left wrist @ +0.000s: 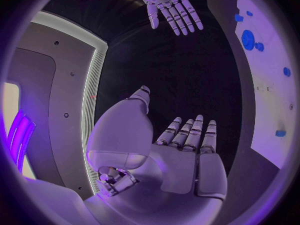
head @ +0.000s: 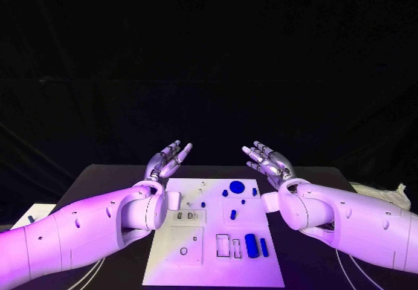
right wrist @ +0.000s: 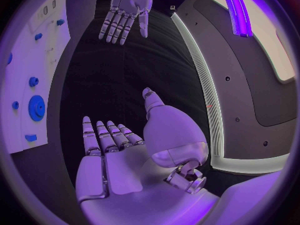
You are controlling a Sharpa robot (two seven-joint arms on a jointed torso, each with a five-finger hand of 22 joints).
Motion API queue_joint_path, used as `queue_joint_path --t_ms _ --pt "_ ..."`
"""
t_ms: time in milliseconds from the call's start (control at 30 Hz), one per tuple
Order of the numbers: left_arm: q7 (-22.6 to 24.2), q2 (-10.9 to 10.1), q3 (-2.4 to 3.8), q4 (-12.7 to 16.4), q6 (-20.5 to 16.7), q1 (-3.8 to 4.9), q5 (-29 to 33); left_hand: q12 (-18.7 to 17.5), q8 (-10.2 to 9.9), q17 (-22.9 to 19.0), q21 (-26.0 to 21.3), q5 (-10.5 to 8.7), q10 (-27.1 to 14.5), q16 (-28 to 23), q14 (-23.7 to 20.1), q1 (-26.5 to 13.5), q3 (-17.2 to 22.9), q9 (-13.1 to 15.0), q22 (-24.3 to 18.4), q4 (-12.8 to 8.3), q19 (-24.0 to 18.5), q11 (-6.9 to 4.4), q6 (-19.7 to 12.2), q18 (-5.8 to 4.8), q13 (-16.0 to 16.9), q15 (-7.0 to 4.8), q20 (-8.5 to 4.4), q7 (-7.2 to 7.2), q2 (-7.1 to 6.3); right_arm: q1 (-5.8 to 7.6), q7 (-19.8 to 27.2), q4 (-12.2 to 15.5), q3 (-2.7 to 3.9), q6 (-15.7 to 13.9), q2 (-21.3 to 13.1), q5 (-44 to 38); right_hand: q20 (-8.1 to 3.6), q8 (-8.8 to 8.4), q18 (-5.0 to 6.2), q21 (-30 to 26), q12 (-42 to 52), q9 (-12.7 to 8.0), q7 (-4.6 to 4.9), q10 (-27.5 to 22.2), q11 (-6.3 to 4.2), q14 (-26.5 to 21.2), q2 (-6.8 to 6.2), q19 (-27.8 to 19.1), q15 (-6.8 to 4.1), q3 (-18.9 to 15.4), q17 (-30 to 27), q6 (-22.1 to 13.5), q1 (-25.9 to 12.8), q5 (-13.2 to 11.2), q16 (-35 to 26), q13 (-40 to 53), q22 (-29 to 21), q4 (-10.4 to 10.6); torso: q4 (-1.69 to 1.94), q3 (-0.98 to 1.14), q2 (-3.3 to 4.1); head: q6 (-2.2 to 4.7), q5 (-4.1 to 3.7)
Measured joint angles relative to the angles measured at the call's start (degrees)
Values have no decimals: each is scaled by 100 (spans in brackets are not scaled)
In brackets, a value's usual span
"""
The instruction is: Assemble the parts on the task board
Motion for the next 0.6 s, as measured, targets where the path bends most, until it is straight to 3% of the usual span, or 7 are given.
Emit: queue_joint_path --t_ms 67,200,267,333,400,467,600 --pt "8 0 0 -4 67 1 -1 1 30 15 38 16 143 30 133 182 8 12 20 8 66 59 120 106 17 31 66 11 38 17 -106 -62 -11 292 23 -128 5 0 68 36 23 9 -6 49 47 78 16 92 24 -23 13 70 103 22 3 8 15 -28 0 -2 -1 0 0" --pt "19 0 -1 -7 137 1 -3 49 71 72 168 16 497 131 609 270 -13 38 80 -13 338 146 392 106 50 82 95 29 126 37 -245 -136 -23 677 49 -298 16 44 67 148 76 36 10 346 100 416 35 374 50 17 42 289 320 22 70 38 65 -148 0 -2 -1 -1 1" --pt "23 0 -1 -8 164 1 -3 149 140 170 400 16 981 318 1377 325 -51 74 198 -55 919 232 727 106 94 117 91 47 181 43 -304 -158 -27 839 56 -372 23 89 68 240 120 59 23 623 137 733 39 611 72 42 70 496 458 22 124 58 104 -235 1 -2 -1 -1 1" --pt "32 -45 -3 -2 210 2 -6 312 264 279 821 16 1813 571 2301 415 -56 136 404 -129 1959 276 1297 106 167 118 80 84 209 50 -338 -205 -31 930 60 -509 26 145 68 349 187 91 43 1028 173 1165 41 899 88 85 102 787 610 -15 193 94 148 -334 -1 -3 0 -4 1" --pt "47 -198 -4 -18 268 7 -9 549 423 351 1210 16 2945 786 2950 464 -81 210 566 -179 2830 189 2034 200 257 -6 77 145 258 61 -324 -326 -29 890 30 -739 26 209 120 472 278 127 69 1568 187 1717 46 1237 89 151 138 1165 766 -73 280 132 196 -432 -2 -7 4 -13 -5" --pt "54 -341 -3 -63 321 11 -10 764 683 441 1522 16 3790 992 3589 502 -104 313 674 -202 3475 55 3078 288 315 -171 -4 292 297 69 -303 -410 -12 791 -22 -1027 24 292 157 641 387 173 105 2243 169 2394 45 1672 56 230 176 1661 920 -136 391 172 252 -549 -3 -12 15 -23 -13" --pt "53 -463 -3 33 450 15 -42 868 834 598 1784 16 4465 1137 4247 570 -154 332 750 -255 4075 -132 3667 288 351 -389 -178 482 365 95 -275 -426 10 609 -51 -1563 5 424 248 888 521 232 179 3176 95 3324 24 2299 -39 360 216 2534 1105 -224 537 204 325 -710 -7 -21 47 -29 -29"
